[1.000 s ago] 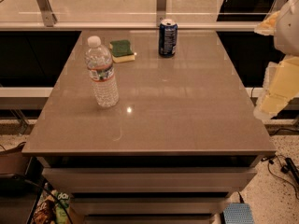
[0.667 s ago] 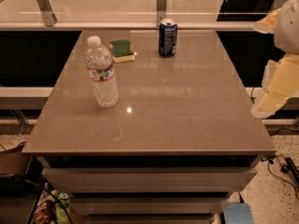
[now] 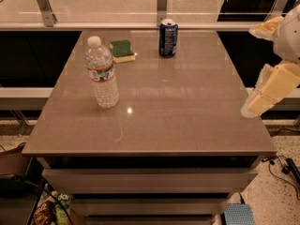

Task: Knock water bottle over

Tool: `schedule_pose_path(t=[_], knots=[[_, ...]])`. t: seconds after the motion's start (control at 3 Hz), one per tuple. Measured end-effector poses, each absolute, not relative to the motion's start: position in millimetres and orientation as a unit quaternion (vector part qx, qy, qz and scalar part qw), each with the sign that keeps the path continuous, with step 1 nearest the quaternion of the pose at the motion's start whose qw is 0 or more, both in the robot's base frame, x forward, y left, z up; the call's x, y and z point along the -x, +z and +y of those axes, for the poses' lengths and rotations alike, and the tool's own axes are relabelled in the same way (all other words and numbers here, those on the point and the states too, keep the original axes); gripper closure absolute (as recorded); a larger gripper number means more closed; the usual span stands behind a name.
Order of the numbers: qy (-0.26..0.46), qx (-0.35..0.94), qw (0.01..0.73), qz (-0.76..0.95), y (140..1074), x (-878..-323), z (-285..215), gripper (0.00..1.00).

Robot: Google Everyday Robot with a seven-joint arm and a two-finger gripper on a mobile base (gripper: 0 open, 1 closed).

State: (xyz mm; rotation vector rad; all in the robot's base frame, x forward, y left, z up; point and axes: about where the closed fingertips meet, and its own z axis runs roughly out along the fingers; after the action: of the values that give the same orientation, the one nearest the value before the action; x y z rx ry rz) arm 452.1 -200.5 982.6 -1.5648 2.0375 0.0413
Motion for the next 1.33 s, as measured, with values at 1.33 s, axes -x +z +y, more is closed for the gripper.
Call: schedule_pose_path(t=[1.33], knots=[[0.251, 0.544, 0.425, 0.678, 926, -501, -119, 0.0]])
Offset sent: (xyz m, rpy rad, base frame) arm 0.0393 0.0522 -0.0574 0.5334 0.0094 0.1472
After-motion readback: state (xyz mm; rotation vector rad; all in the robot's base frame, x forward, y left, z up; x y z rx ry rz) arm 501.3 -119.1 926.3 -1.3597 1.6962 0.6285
